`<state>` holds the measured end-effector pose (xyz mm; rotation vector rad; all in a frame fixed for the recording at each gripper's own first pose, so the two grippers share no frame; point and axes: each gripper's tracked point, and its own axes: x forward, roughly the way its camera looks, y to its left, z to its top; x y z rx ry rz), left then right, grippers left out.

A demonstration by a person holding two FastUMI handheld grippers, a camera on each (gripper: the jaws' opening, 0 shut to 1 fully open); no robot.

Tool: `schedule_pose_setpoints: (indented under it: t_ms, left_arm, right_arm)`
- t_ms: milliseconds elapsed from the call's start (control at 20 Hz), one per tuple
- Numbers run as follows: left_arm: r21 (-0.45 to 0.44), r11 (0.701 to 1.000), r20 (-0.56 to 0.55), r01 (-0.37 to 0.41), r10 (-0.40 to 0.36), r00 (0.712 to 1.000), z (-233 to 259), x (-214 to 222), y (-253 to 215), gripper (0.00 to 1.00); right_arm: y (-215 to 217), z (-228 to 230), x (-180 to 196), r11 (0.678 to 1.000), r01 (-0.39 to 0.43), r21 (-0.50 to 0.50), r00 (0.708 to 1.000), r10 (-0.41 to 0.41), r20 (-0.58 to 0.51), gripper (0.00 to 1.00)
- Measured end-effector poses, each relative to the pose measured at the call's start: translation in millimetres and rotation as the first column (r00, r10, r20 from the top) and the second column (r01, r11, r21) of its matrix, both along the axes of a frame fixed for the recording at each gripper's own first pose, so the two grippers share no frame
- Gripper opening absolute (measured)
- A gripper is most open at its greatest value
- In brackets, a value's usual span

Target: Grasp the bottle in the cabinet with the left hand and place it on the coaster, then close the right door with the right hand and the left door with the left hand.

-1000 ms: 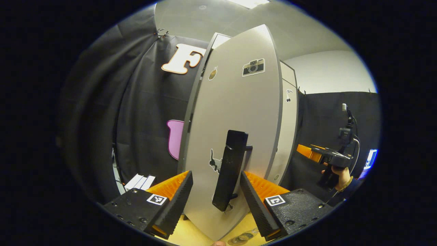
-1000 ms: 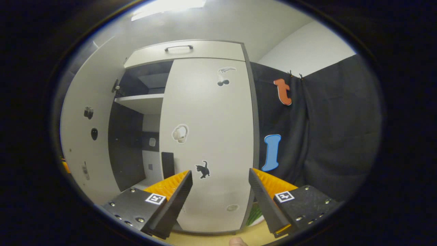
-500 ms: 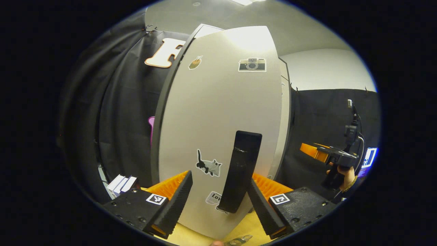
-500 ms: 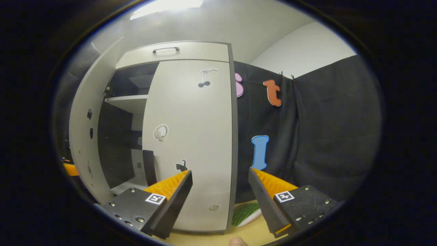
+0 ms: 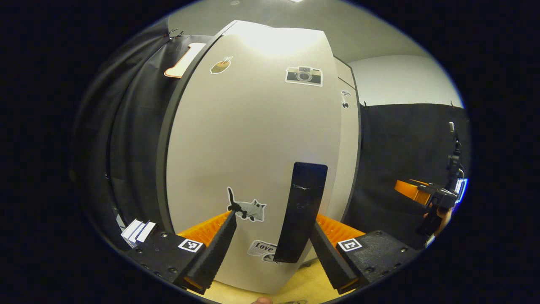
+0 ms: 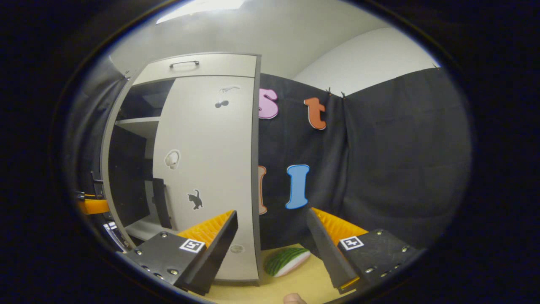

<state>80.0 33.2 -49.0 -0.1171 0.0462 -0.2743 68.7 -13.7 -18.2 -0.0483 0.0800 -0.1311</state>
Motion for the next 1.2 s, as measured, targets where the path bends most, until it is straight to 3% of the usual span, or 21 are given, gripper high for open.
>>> schedule_pose_setpoints:
  t_ms: [300,500,750,1200]
  left_arm:
    - [0.100,0.994,0.028,-0.041,0.039,0.999,2,11,-6,1.00]
    - [0.086,0.995,0.018,-0.058,0.056,0.998,2,17,-9,1.00]
    - [0.124,0.983,0.015,-0.135,0.134,0.991,3,22,-9,1.00]
    - [0.150,0.967,0.025,-0.207,0.206,0.978,5,34,-11,1.00]
  right_arm:
    - [-24,-7,-21,1.000,0.025,0.000,1.000,-0.025,-0.016,1.00]
    - [-31,-16,-38,1.000,0.029,-0.008,0.999,-0.029,-0.034,1.00]
    - [-41,-27,-58,1.000,0.016,0.014,0.999,-0.016,-0.049,1.00]
    - [-76,-33,-73,0.998,0.060,0.021,0.996,-0.059,-0.066,1.00]
